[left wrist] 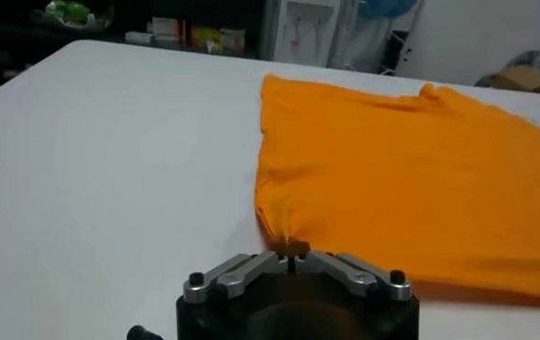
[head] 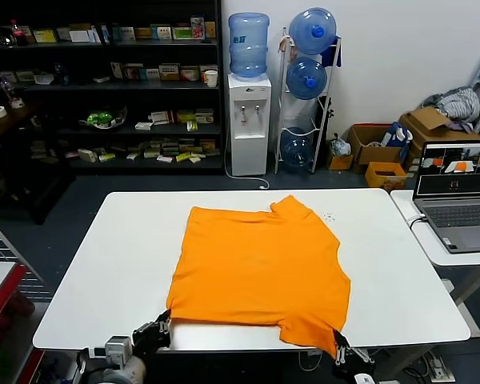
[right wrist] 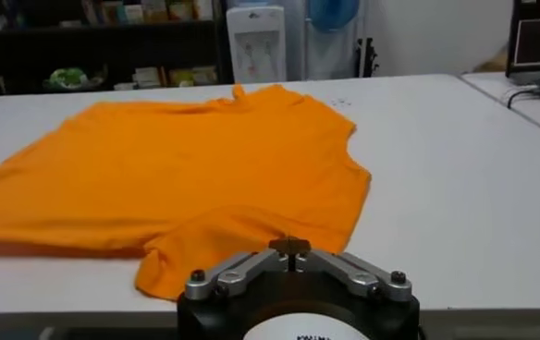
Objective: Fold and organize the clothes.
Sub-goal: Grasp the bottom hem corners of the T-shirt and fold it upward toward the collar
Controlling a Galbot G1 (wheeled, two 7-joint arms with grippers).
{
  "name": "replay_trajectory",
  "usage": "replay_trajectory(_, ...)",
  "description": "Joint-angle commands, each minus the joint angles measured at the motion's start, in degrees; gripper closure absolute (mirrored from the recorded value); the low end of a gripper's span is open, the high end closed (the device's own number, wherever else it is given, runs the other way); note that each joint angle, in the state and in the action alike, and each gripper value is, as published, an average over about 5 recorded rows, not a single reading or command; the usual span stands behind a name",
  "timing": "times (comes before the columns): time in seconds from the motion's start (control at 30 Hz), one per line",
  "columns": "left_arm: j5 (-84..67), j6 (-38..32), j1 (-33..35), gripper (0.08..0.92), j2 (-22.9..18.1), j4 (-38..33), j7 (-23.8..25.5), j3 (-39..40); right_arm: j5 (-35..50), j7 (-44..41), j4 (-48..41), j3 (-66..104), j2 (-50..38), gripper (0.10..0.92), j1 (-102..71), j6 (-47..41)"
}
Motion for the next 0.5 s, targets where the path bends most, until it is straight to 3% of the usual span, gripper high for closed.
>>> replay_trajectory(0.03, -3.3, -0.03, 5.46, 0.906, 2.28, -7.58, -1.22, -0.74, 0.49, 0.94, 6.43, 0.96, -2.93, 0.9, -5.77, 2.5)
replay_trajectory(0.5, -8.85, -2.67, -16.45, 0.906, -0.12, 7.01, -0.03, 4.43, 8.4, 7.08, -9.41, -4.25, -5.29, 0.9, 25.27, 0.91)
